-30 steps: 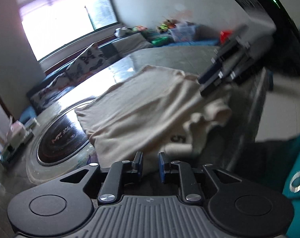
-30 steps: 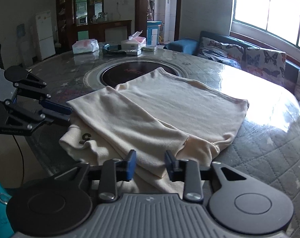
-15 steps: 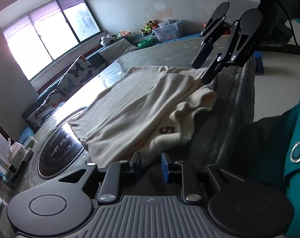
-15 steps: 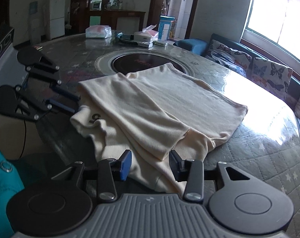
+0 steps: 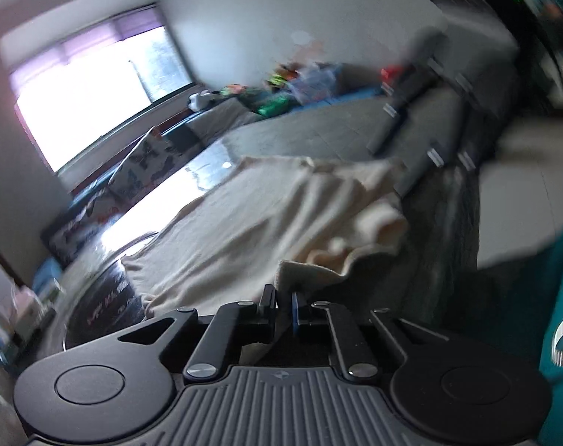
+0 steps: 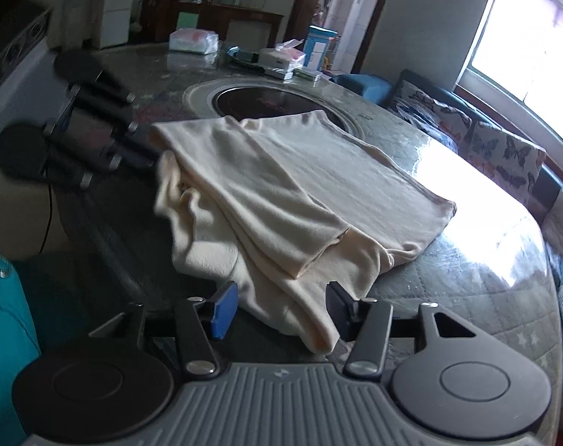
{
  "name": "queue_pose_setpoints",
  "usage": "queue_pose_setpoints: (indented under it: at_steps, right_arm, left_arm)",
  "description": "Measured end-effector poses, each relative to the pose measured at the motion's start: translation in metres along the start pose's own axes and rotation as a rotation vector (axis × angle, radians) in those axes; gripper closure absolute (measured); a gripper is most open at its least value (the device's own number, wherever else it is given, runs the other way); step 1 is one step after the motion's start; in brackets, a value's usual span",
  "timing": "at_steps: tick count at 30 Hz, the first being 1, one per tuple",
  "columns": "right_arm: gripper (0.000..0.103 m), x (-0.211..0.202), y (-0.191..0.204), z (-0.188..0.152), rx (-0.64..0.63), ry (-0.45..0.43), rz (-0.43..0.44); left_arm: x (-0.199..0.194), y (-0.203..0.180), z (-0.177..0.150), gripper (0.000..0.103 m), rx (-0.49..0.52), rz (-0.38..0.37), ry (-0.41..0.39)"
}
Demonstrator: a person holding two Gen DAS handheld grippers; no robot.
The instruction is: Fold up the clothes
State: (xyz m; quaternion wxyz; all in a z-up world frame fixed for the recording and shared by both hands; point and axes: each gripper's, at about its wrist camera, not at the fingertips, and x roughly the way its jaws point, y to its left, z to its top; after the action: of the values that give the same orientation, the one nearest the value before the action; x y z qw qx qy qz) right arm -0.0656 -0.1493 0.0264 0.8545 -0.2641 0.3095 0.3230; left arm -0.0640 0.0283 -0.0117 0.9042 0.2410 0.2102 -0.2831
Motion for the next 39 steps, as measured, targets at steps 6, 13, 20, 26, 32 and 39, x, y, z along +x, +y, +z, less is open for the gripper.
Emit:
queue_pose_setpoints:
  at_steps: [6, 13, 20, 26, 32, 39]
  right_arm:
    - [0.042, 0.006, 0.014, 0.001, -0.127, -0.038, -0.002]
    - [0.057, 0.030, 0.013, 0.015, -0.125, -0.097, 0.022]
    - [0.090, 0.042, -0.014, 0.033, 0.076, -0.076, 0.110]
    - [0.091, 0.035, -0.033, 0.040, 0.179, -0.110, 0.131]
    - [0.091, 0.033, -0.035, 0.043, 0.194, -0.127, 0.109]
    - [0.092, 0.023, -0.026, 0.039, 0.183, -0.156, 0.094]
  left_arm:
    - [0.015, 0.034, 0.020, 0.096, -0.185, -0.008, -0.009]
    - [0.023, 0.039, 0.023, 0.095, -0.201, -0.009, -0.003]
    - [0.006, 0.032, 0.004, 0.082, -0.152, 0.007, 0.006]
    - [0.002, 0.017, -0.012, 0.067, -0.058, 0.074, 0.047]
    - [0.007, 0.012, -0.024, 0.081, 0.034, 0.137, 0.059]
    - [-0.011, 0.011, -0.020, 0.092, -0.012, 0.138, 0.017]
